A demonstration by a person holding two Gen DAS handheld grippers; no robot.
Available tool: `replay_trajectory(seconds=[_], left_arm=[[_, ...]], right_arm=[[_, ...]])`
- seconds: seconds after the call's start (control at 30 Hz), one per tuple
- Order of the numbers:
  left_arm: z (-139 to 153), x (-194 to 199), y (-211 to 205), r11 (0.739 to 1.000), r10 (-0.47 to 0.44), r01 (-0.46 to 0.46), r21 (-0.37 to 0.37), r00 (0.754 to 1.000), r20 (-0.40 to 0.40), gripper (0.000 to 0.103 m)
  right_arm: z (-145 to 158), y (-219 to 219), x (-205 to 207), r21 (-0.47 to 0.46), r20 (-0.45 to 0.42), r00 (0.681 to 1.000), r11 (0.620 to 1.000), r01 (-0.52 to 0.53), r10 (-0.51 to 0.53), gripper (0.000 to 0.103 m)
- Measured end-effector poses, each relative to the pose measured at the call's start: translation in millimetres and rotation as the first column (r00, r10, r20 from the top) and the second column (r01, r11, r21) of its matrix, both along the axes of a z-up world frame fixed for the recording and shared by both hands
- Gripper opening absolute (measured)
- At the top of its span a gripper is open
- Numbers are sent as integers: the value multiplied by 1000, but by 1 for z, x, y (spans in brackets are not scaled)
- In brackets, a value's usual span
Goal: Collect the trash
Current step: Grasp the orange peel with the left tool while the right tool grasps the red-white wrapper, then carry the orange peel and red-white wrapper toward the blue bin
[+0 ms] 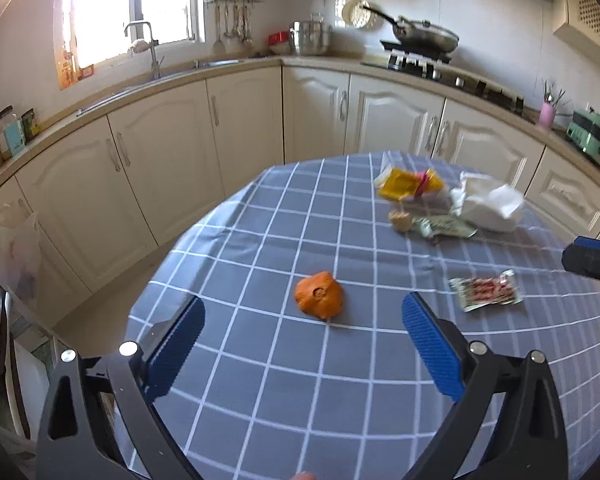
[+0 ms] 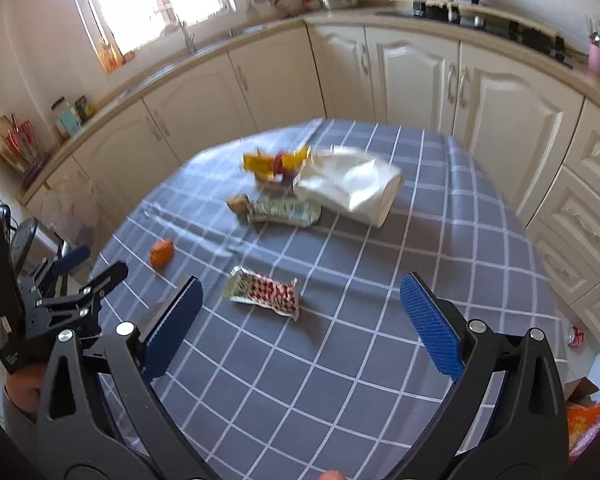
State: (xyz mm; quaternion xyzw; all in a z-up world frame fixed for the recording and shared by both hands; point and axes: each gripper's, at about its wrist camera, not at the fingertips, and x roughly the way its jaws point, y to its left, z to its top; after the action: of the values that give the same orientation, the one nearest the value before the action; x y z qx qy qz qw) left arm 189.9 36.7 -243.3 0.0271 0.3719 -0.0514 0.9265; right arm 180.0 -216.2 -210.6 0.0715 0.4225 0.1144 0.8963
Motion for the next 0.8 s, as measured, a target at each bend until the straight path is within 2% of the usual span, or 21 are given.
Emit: replay_trajectory(seconds=[0.27, 0.3, 0.33, 0.37, 0.4, 0.43, 0.47, 0.5, 0.57, 0.67, 0.8], left_arm=[[-23, 37, -6, 1000, -22, 23, 12, 998, -64, 96], [-26, 40, -7, 999, -31, 32, 7, 997, -77, 92], [-27, 42, -9, 999, -39, 39, 3, 995, -87, 80], [-30, 44, -9, 999, -49, 49, -3, 993, -105, 74], [-32, 46, -9, 998, -55, 55, -6, 992, -117, 61], [-35, 48, -10, 998, -60, 59, -9, 989, -136, 51], [-35, 49, -10, 998, -57, 56, -8, 989, -134, 47], [-35, 48, -10, 998, -62, 61, -12, 989, -132, 33], [-35, 46, -11, 997, -76, 74, -18, 989, -127, 33], [-34, 41, -17, 996, -92, 90, -20, 988, -123, 32], [-30, 29, -23, 994, -101, 96, -41, 988, -115, 32]], right_arm=[[-43, 25, 28, -46, -74, 992, 994, -103, 99, 97], [-47, 29, 31, -53, -76, 990, 991, -121, 117, 97], [-49, 34, 32, -68, -70, 989, 989, -134, 130, 97], [-50, 37, 32, -81, -64, 988, 986, -143, 138, 91], [-52, 43, 33, -100, -62, 986, 982, -162, 157, 85], [-51, 48, 31, -135, -50, 985, 976, -169, 164, 75], [-51, 52, 29, -161, -45, 984, 971, -179, 174, 58], [-50, 54, 27, -181, -39, 982, 966, -186, 182, 50], [-48, 53, 25, -165, -48, 980, 966, -197, 191, 29], [-48, 48, 18, -139, -52, 979, 969, -202, 197, 19], [-48, 33, 5, -73, -47, 986, 984, -165, 162, 18]])
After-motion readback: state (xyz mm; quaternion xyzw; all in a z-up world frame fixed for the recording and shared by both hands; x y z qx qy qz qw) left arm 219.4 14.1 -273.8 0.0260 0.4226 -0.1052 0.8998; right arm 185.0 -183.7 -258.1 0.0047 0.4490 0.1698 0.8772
